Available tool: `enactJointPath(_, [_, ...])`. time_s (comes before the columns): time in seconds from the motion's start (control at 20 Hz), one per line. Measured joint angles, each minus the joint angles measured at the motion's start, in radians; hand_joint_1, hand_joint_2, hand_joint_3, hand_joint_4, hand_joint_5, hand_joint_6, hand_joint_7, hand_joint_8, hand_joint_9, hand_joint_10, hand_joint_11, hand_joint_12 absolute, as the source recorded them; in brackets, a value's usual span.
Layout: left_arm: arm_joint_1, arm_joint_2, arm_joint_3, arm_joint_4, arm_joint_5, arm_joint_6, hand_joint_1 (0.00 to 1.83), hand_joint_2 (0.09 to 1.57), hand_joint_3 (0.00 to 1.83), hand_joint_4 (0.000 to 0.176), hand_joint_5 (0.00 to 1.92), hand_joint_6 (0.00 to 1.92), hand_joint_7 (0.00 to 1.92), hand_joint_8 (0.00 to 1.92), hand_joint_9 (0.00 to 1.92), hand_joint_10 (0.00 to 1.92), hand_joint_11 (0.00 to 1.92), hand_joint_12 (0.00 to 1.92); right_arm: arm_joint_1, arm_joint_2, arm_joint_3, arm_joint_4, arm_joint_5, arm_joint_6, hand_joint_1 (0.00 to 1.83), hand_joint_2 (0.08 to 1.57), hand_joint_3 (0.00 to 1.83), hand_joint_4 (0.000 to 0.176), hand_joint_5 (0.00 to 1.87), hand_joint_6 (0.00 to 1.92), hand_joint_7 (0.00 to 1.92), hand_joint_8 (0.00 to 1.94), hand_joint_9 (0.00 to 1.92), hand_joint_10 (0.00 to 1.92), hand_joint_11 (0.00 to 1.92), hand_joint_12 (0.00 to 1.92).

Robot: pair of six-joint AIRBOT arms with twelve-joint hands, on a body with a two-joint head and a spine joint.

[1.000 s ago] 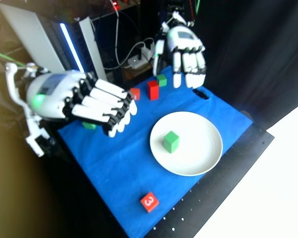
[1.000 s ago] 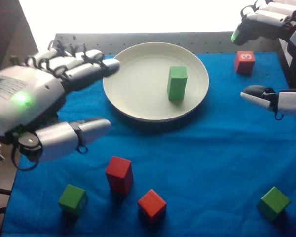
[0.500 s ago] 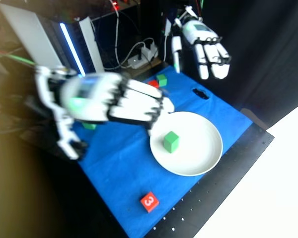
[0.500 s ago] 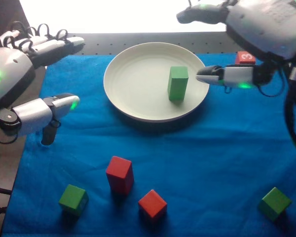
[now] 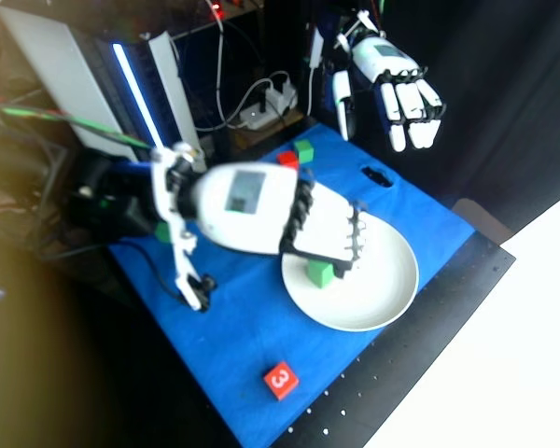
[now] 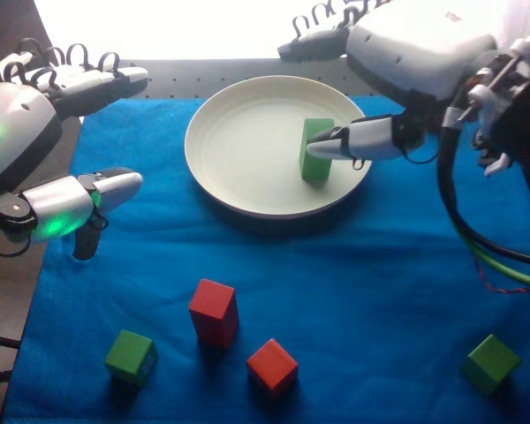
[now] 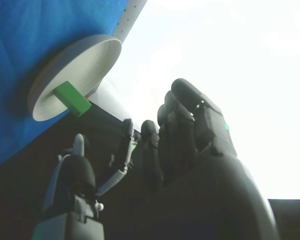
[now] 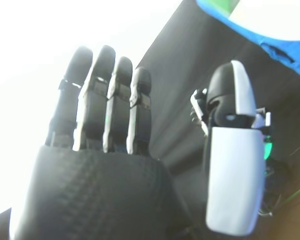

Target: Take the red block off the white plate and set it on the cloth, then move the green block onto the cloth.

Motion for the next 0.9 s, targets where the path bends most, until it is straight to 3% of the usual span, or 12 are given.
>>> enactJointPath(0.15, [0.0,0.0,0.0,-0.003,-0.002,0.0,0.58,1.18,0.0,0.11,0.35,0.0,0.3,0.0,0.33,0.0,0.0,1.12,0.0,-0.029,0.032,0.01,0.031,0.0,0.89,0.93,0.0,0.0,0.62,0.0,0.61,0.0,0.39,0.76,0.16,1.57])
enactJointPath(0.2, [0.0,0.0,0.0,-0.003,-0.003,0.0,0.57,1.19,0.0,0.108,0.35,0.0,0.31,0.0,0.33,0.0,0.0,1.14,0.0,-0.041,0.044,0.013,0.047,0.0,0.86,0.92,0.0,0.0,0.62,0.0,0.6,0.0,0.39,0.67,0.16,1.51])
enactJointPath(0.25, [0.0,0.0,0.0,-0.003,-0.005,0.0,0.55,1.18,0.0,0.125,0.36,0.0,0.31,0.0,0.34,0.01,0.0,1.15,0.0,-0.05,0.053,0.013,0.058,0.0,0.86,0.92,0.0,0.0,0.63,0.0,0.62,0.0,0.43,0.59,0.15,1.47])
enactJointPath(0.35, [0.0,0.0,0.0,-0.003,-0.007,0.0,0.56,1.19,0.0,0.119,0.36,0.0,0.31,0.0,0.35,0.01,0.01,1.16,0.0,-0.064,0.066,0.019,0.077,0.0,0.86,0.92,0.0,0.0,0.62,0.0,0.6,0.0,0.47,0.44,0.13,1.46])
enactJointPath(0.4, [0.0,0.0,0.0,-0.003,-0.006,0.0,0.58,1.2,0.0,0.116,0.36,0.0,0.31,0.0,0.34,0.0,0.0,1.15,0.0,-0.069,0.073,0.019,0.086,0.0,0.87,0.92,0.0,0.0,0.6,0.0,0.59,0.0,0.47,0.41,0.09,1.46])
enactJointPath(0.45, [0.0,0.0,0.0,-0.003,-0.007,0.0,0.57,1.19,0.0,0.128,0.36,0.0,0.31,0.0,0.34,0.0,0.0,1.14,0.0,-0.076,0.08,0.021,0.095,0.0,0.87,0.92,0.0,0.0,0.6,0.0,0.6,0.0,0.49,0.4,0.11,1.47])
enactJointPath(0.55, [0.0,0.0,0.0,-0.004,-0.007,0.0,0.56,1.19,0.0,0.133,0.37,0.0,0.31,0.0,0.35,0.0,0.0,1.14,0.0,-0.085,0.092,0.025,0.111,0.0,0.87,0.92,0.0,0.0,0.61,0.0,0.6,0.0,0.52,0.4,0.15,1.45])
enactJointPath(0.7, [-0.001,0.0,0.0,-0.003,-0.007,0.0,0.61,1.2,0.0,0.105,0.39,0.01,0.32,0.0,0.37,0.01,0.02,1.11,0.0,-0.1,0.113,0.029,0.131,-0.001,0.89,0.92,0.0,0.0,0.61,0.0,0.61,0.01,0.52,0.39,0.12,1.41])
enactJointPath(0.9, [-0.001,0.0,-0.002,-0.003,-0.008,0.0,0.61,1.18,0.0,0.095,0.42,0.01,0.34,0.01,0.39,0.0,0.09,1.04,0.0,-0.105,0.12,0.035,0.146,0.0,0.91,0.94,0.01,0.0,0.63,0.01,0.63,0.01,0.55,0.41,0.15,1.43])
